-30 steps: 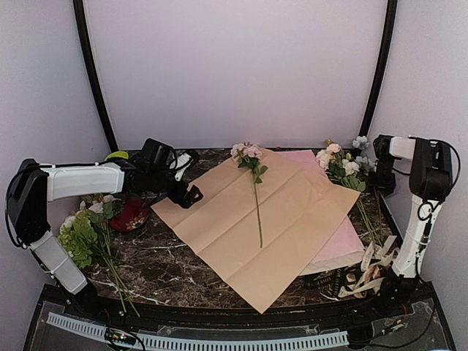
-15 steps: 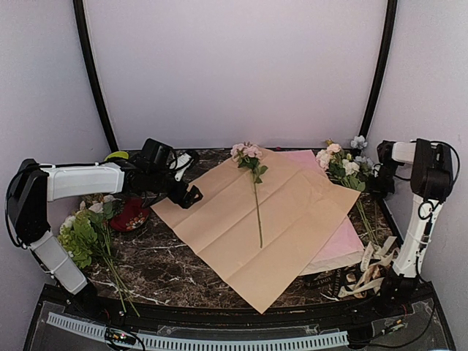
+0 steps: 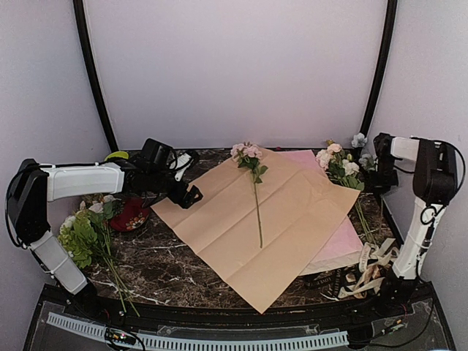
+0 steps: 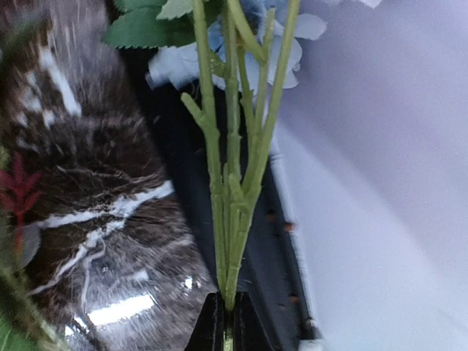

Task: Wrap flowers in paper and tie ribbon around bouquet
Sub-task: Pick up the fake flower from the corner of the board, then place the fake flower on the flattened wrapping paper.

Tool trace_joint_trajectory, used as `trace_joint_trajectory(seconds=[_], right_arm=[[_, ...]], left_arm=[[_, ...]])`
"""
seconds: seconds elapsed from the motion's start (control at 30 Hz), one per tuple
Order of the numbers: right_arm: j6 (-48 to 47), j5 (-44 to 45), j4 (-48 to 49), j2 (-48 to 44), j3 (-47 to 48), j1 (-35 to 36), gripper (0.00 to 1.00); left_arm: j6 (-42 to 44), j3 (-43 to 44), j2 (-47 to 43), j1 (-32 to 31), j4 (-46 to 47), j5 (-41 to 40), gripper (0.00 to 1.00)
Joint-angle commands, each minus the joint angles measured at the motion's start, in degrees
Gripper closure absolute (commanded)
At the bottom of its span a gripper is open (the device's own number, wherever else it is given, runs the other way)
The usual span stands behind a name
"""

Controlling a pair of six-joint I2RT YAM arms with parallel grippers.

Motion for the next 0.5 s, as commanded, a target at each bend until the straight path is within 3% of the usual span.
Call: trace_joint_trajectory(seconds=[0.0,0.2,0.27,0.37,0.47], right_arm=[[1.86,12.84,6.00,-13.59,0.28,1.90,1.00],[-3.40,17.26,16.76,-23.67,-1.97,10.49,1.00],[-2.62,14.19,17.27,-26.73,-0.32,14.25,1.00],[3.11,-4.12,20.01,-28.34,1.08,19.34,1.00],[10.34,-23.24,28.74,-26.98,-1.30,25.58,1.00]], left_arm=[[0.49,1.00,-0.91,-0.03,-1.17,0.66,0.02],[0.48,1.09,-0.99,-0.07,-1.27,0.61,0.02],[0.52,1.09,-0.96,-0.09,-1.31,0.61,0.02],[0.50,1.10,-0.86,-0.05,-1.24,0.68,0.02],[0.37,1.24,-0.75,-0.05,-1.34,0.98,0.01]])
